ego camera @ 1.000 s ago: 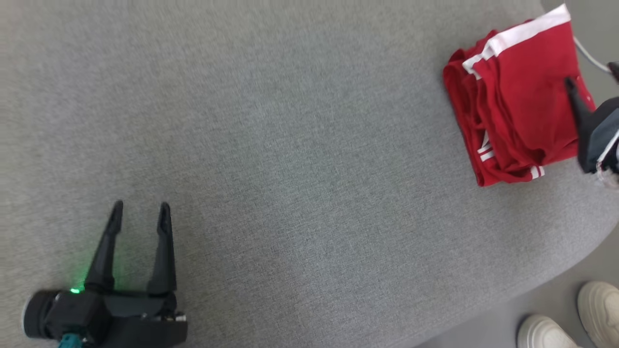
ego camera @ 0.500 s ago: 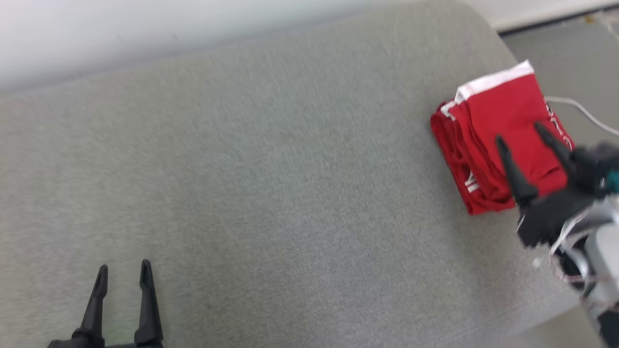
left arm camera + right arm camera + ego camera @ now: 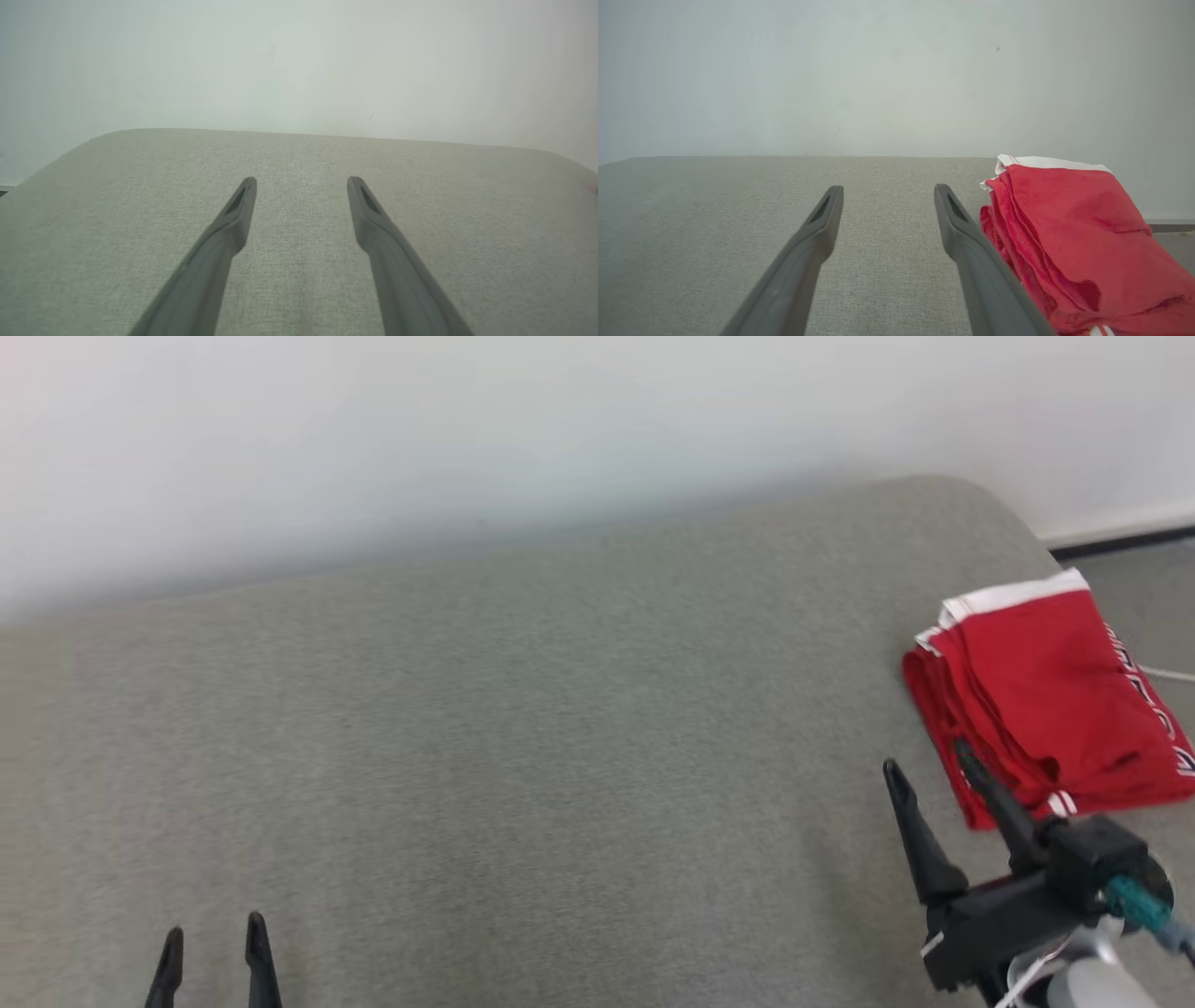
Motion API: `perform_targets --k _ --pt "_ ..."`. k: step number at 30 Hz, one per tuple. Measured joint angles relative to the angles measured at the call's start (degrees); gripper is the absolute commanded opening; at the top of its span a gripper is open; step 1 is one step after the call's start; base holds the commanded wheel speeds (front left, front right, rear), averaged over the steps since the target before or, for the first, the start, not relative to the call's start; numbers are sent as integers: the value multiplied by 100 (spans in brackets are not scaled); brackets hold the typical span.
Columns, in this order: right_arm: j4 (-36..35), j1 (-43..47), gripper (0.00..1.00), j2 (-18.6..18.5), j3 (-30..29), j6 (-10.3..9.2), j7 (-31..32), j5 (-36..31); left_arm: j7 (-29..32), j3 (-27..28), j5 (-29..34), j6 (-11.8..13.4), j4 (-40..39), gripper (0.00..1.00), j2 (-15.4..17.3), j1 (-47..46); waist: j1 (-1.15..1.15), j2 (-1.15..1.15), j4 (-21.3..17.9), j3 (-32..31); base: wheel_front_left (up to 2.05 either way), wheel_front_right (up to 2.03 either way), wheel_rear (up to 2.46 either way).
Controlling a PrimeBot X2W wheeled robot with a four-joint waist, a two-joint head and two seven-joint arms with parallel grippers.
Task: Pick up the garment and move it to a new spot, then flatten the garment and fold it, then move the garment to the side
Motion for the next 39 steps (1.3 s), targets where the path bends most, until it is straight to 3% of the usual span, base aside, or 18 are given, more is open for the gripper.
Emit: perform_targets --k 8,16,27,39 --pt "-40 770 100 631 -586 0 -193 -71 0 -137 230 -53 269 100 -7 310 0 0 621 -374 0 0 0" --pt "147 1129 100 982 -988 0 -287 -243 0 -201 153 -41 355 100 -7 403 0 -1 967 -616 0 0 0" --pt "261 1316 100 1217 -1159 0 -336 -276 0 -211 132 -29 314 100 -5 401 1 0 984 -695 0 0 0" --pt "216 1353 100 1222 -1139 0 -334 -285 0 -178 125 -81 253 100 -7 346 1 0 955 -676 0 0 0"
